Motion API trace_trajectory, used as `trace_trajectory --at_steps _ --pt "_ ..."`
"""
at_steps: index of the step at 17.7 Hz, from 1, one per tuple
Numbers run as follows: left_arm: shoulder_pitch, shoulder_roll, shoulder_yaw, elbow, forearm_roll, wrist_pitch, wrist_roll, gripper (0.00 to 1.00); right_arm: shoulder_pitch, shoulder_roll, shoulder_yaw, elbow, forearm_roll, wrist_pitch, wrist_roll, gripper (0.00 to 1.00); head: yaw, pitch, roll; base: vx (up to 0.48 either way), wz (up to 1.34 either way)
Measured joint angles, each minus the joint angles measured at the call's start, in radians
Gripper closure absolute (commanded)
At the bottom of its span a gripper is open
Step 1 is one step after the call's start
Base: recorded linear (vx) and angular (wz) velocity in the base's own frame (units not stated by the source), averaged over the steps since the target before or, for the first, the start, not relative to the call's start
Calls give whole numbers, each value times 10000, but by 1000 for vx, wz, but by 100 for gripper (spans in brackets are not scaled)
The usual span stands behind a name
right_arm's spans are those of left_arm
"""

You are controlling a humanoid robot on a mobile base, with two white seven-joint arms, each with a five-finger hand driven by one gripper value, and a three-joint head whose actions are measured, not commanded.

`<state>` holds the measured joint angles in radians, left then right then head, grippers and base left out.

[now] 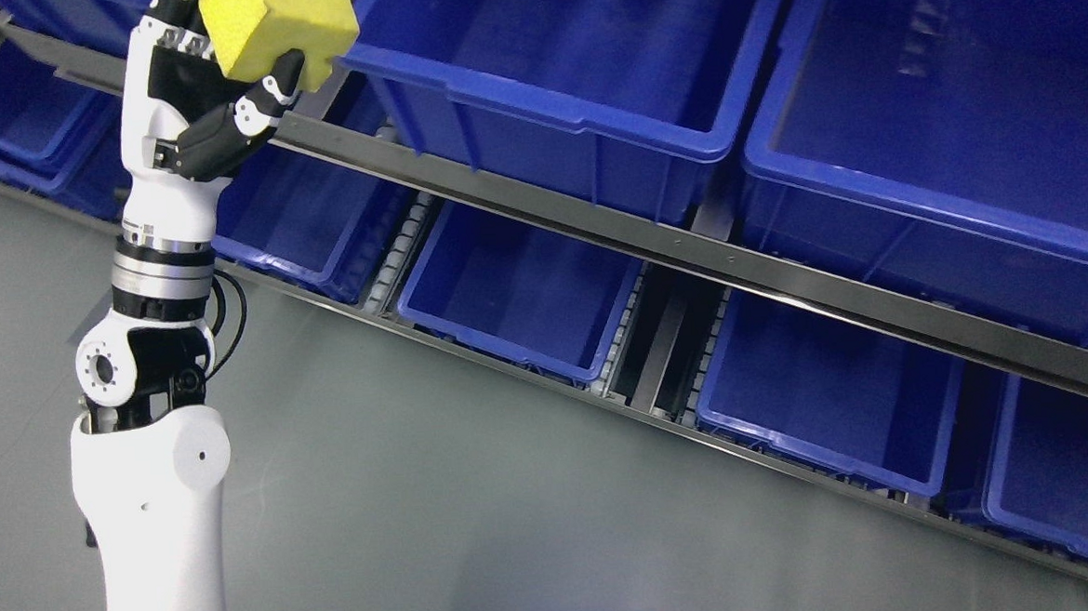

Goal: Move yellow foam block to right shelf middle
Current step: 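Lower the cube into the middle-row blue bin and open the left hand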

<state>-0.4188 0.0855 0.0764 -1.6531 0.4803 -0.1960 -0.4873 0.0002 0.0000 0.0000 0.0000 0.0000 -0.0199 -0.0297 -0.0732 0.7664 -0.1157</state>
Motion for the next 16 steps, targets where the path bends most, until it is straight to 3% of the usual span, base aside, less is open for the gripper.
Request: trace_trajectory --at_steps 4,11,13,16 --pt "-1141 972 -422 -98 -746 802 -295 85 0 0 0 0 0 -4 0 0 0 0 0 132 -504" --pt "-3064 2586 -1235 257 -3897 1305 -2666 80 0 0 0 0 0 -5 0 0 0 0 0 70 -288" --pt "-3302 2805 -1438 407 -4726 1314 -3057 64 -1 0 0 0 0 -5 0 0 0 0 0 37 -114" --pt "-3528 2956 -1670 571 -5418 1340 -3229 15 -1 0 0 0 0 -6 0 0 0 0 0 30 -60"
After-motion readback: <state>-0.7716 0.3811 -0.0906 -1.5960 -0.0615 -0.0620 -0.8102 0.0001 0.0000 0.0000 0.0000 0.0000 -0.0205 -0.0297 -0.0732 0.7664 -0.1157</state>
